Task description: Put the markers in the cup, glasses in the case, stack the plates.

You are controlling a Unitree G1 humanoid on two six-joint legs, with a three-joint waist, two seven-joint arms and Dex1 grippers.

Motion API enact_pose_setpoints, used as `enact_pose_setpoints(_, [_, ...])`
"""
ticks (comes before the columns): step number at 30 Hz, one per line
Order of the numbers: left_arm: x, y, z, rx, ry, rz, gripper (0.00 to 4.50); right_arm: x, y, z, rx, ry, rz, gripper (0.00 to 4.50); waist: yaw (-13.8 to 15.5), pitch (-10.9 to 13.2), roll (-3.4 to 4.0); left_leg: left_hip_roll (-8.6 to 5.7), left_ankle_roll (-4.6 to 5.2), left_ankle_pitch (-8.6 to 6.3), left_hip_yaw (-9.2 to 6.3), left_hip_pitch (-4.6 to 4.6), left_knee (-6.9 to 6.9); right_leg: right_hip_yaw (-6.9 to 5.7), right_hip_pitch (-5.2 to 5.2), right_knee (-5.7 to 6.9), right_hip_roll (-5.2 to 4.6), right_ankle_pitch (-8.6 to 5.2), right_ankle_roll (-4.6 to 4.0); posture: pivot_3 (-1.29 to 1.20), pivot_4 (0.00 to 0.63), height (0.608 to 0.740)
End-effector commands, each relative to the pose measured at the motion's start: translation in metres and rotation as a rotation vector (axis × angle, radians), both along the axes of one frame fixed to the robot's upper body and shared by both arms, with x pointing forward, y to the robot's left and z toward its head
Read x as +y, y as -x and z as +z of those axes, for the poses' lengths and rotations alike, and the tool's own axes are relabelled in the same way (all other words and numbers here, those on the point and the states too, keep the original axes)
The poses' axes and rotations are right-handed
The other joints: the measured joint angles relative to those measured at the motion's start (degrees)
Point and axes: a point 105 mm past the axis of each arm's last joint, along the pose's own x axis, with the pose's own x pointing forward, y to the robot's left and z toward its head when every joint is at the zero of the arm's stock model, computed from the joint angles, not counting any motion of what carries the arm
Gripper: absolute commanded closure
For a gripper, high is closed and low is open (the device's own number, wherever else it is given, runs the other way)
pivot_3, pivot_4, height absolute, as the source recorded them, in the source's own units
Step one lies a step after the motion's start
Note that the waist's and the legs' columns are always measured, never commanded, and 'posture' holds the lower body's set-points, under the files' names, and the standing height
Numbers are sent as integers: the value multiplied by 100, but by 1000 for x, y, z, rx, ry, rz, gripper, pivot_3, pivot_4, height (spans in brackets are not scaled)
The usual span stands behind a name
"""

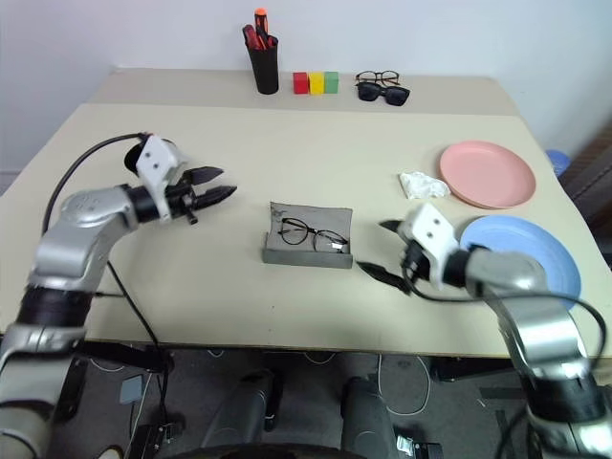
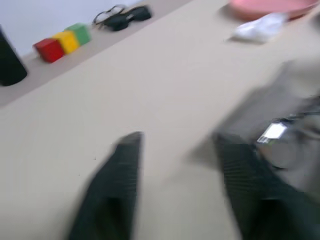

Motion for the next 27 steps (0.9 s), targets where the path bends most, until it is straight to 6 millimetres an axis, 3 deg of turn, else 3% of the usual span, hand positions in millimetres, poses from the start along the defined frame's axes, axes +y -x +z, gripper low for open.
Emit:
enact_pose_setpoints(1, [-10,-29,8,-62,-101,-1,4405,-6,24,21,-107,-28,-28,0,-29,1,-5,0,0,0,0,1,2,0,2,2,-1,0,0,0,150,740])
enact_pose_setpoints(5, [-43,-54,3,-49,-251,-57,4467,-6,49,23,-143,-87,-38,0,-35,4,-19,3,0,-1,-2,3,5,-6,2,-1,0,-4,7,0,150,740])
enact_pose_setpoints(9, [-70,-55,-9,-10,-342,-141,4467,4,57,30,-189,-133,-12,0,-65,7,-23,3,2,-2,3,2,1,-4,2,-8,-3,-9,16,0,150,740])
enact_pose_setpoints(12, [-79,-52,-20,27,-391,-182,4467,9,56,33,-213,-147,-11,0,-53,10,-26,4,2,-2,1,2,-1,-5,1,-7,-3,-8,15,0,150,740])
enact_pose_setpoints(16, [-90,-38,-29,134,-383,-324,4467,15,54,35,-227,-150,-12,0,-27,14,-34,5,2,-3,1,0,0,-6,0,-7,-3,0,2,0,150,740])
enact_pose_setpoints(23, [-98,12,-24,328,-386,-775,4467,10,49,40,-259,-172,-63,0,-23,16,-37,3,2,-3,-1,-6,1,-7,3,-15,-6,1,-3,0,150,740])
enact_pose_setpoints(27, [-99,28,-42,363,-451,-853,4467,2,41,38,-254,-188,-135,0,-38,14,-32,6,3,-3,-3,-2,1,-7,6,-13,-7,2,-5,0,150,740])
